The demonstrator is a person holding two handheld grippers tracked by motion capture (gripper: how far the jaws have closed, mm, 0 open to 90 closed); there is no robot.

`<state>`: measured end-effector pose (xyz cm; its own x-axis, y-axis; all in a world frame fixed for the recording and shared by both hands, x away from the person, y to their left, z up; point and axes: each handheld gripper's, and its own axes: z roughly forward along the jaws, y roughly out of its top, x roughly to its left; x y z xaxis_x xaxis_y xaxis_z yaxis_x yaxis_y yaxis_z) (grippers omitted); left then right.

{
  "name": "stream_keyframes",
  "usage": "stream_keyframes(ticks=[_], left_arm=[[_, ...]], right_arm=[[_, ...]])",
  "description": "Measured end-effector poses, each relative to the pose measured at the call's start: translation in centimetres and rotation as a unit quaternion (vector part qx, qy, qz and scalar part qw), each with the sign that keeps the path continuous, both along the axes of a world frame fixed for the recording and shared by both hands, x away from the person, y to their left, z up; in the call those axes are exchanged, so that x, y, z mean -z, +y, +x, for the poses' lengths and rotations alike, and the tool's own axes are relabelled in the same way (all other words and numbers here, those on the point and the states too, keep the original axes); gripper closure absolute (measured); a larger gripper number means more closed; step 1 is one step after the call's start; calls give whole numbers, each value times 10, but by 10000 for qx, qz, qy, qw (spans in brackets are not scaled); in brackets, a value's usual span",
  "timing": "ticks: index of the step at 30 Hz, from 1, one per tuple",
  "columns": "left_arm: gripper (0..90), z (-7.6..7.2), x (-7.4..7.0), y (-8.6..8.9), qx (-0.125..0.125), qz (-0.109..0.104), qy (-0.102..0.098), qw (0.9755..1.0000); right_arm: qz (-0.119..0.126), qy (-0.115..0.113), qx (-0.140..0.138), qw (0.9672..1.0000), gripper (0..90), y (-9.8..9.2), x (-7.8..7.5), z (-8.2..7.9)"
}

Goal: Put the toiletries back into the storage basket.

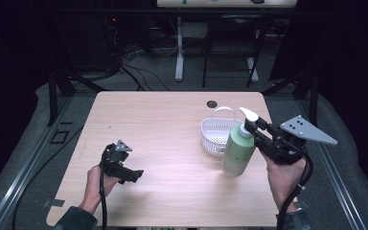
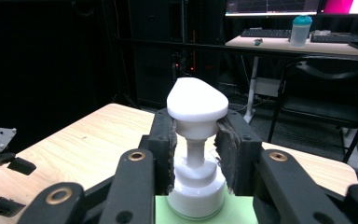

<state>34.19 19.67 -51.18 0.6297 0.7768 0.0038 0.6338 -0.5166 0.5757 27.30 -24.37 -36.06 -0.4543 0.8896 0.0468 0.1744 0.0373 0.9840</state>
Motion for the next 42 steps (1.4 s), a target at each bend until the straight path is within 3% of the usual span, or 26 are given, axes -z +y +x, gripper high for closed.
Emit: stream_keyframes(ticks=[42], left_arm=[[2, 0, 0, 1, -33, -3, 11, 10000]], right_arm=[[77, -216, 121, 9997, 680, -6, -23, 3]])
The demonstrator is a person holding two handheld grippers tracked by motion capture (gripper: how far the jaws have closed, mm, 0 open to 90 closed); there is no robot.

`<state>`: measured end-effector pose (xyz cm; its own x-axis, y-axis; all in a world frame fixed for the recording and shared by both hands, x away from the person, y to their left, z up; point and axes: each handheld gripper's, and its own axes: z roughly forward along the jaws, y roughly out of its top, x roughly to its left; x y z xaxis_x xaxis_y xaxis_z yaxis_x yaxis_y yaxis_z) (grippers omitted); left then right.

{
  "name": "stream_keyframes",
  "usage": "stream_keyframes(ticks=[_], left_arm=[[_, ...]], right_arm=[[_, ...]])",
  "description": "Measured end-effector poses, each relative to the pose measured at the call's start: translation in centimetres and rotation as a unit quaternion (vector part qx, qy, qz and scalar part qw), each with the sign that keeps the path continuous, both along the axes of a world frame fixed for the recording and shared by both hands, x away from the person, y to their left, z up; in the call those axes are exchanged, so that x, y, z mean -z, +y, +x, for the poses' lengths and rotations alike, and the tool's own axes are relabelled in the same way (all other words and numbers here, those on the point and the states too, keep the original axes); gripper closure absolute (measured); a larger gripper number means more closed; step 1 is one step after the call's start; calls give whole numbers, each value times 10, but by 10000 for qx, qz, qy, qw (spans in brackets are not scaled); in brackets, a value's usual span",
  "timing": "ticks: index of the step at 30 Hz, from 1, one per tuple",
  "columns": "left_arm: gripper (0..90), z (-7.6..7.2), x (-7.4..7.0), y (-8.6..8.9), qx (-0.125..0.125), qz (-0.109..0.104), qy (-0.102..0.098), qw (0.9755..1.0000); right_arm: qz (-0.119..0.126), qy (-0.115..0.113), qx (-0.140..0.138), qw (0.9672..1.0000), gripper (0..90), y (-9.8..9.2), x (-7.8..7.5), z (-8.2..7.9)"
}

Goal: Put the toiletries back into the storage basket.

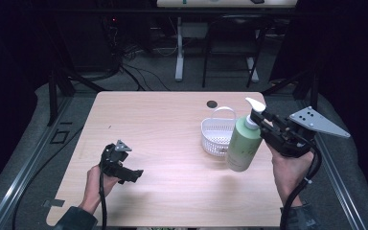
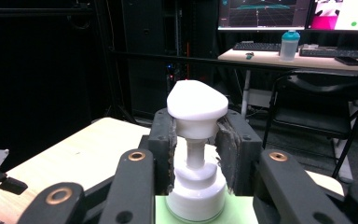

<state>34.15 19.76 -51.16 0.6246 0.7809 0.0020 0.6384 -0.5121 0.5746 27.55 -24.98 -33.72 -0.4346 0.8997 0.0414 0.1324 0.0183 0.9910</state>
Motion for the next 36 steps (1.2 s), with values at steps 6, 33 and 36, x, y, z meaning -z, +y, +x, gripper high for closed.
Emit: stream_keyframes(ticks=[6, 33, 36], left_arm=[[2, 0, 0, 0, 0, -1, 3, 10000], [2, -1, 0, -2, 49, 52, 2, 10000], [2, 0, 1, -2, 43, 55, 23, 10000]], right_arm=[[-13, -40, 15, 10000, 680, 0, -6, 2], [17, -204, 97, 9997, 680, -4, -28, 12], [6, -215, 110, 9997, 680, -5, -30, 13]])
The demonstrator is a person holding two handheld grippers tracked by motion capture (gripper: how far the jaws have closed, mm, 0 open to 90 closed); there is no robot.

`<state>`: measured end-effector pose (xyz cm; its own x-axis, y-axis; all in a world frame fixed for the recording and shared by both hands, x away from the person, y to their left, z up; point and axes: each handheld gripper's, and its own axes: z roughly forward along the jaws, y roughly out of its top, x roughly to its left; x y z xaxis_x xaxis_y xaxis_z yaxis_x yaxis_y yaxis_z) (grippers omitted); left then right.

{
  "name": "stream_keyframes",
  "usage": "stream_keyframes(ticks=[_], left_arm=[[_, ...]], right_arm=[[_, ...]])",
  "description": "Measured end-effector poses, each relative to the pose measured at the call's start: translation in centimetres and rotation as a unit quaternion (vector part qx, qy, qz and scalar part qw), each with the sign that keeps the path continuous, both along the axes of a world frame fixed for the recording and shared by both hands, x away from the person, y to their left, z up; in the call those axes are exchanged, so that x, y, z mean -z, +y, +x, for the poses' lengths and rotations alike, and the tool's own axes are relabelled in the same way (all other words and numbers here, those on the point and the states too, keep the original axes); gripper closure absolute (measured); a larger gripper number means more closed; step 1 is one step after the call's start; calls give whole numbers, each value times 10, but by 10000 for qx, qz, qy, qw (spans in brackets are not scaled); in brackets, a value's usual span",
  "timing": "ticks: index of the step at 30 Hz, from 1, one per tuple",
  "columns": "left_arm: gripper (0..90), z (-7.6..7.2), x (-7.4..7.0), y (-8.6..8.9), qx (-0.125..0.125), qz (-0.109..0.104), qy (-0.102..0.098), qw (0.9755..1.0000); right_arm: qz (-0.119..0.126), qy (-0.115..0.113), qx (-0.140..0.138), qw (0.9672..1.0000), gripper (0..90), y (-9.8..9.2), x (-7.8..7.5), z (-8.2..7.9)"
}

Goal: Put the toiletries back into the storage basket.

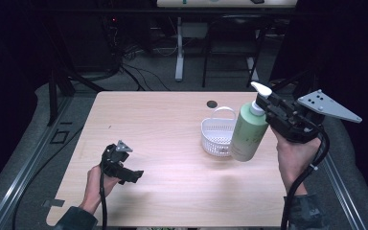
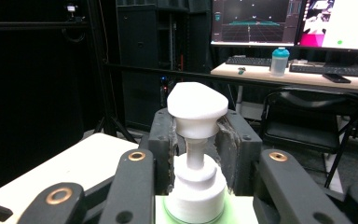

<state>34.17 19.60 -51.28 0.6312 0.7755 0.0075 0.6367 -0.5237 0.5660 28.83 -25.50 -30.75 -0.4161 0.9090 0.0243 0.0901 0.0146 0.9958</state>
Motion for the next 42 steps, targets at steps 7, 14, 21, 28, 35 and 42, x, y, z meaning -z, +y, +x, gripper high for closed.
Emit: stream_keyframes(ticks=[7, 14, 21, 28, 35, 42], left_arm=[[2, -1, -1, 0, -8, 3, -12, 10000], [2, -1, -1, 1, -6, -12, -10, 10000], [2, 0, 0, 1, -5, -5, -14, 10000], [2, 0, -1, 2, -20, -33, -23, 10000], [2, 0, -1, 1, -5, -24, -3, 10000], [2, 0, 0, 1, -18, -27, -14, 10000]], right_arm=[[-15, -25, 21, 10000, 680, 1, -4, 5], [-5, -21, 20, 10000, 680, 2, -7, 12], [-44, -56, 46, 10000, 680, 5, -13, 18], [-54, -77, 36, 9999, 680, 8, -17, 24], [-89, -90, 37, 9999, 681, 11, -23, 29], [-127, -87, 44, 9999, 680, 13, -25, 34]])
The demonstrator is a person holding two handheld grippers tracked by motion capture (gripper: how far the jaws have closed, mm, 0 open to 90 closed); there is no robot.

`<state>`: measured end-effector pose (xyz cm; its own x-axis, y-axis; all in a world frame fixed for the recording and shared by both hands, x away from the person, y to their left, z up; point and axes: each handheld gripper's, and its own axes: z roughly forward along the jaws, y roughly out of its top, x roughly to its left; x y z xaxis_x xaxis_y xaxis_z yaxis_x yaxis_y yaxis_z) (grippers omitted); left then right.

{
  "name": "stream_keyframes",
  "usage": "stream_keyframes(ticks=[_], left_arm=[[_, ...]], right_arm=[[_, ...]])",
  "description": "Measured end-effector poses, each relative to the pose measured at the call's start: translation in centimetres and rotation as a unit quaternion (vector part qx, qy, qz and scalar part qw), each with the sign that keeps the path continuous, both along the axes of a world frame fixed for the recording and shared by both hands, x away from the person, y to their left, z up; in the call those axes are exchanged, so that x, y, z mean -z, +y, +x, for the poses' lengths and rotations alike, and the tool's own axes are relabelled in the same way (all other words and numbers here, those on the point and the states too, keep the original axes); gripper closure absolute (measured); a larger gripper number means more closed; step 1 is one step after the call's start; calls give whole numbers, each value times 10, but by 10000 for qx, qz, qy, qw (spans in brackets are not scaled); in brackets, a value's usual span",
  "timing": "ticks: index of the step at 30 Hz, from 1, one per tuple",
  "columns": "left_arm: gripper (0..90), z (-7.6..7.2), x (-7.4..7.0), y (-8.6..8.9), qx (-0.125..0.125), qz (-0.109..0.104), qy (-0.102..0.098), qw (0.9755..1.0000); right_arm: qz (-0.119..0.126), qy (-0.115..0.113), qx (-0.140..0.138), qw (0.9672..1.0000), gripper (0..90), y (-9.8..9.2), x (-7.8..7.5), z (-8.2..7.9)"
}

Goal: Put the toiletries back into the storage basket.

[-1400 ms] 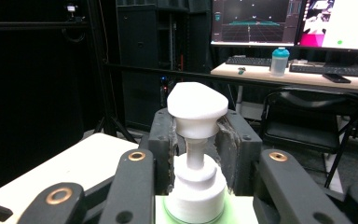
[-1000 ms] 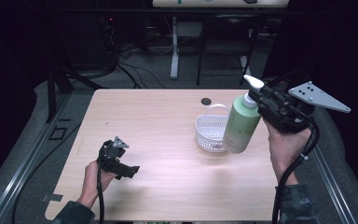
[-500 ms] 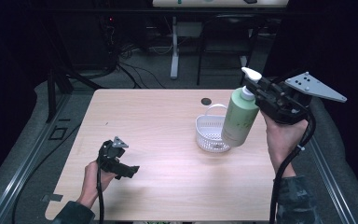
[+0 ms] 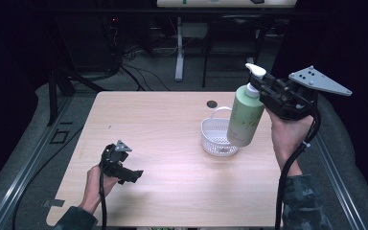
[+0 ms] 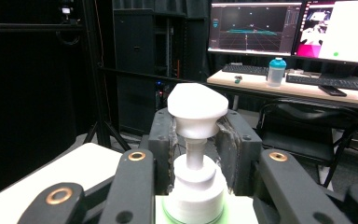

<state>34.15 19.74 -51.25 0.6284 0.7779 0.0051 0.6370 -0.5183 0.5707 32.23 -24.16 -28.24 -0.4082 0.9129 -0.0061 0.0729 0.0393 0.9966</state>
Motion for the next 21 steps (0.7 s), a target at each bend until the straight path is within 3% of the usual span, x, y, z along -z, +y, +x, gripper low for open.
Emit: stream_keyframes(ticks=[21], left_arm=[[2, 0, 0, 0, 5, -22, 1, 10000]], right_arm=[[-43, 43, 12, 10000, 681, 11, 0, 24]])
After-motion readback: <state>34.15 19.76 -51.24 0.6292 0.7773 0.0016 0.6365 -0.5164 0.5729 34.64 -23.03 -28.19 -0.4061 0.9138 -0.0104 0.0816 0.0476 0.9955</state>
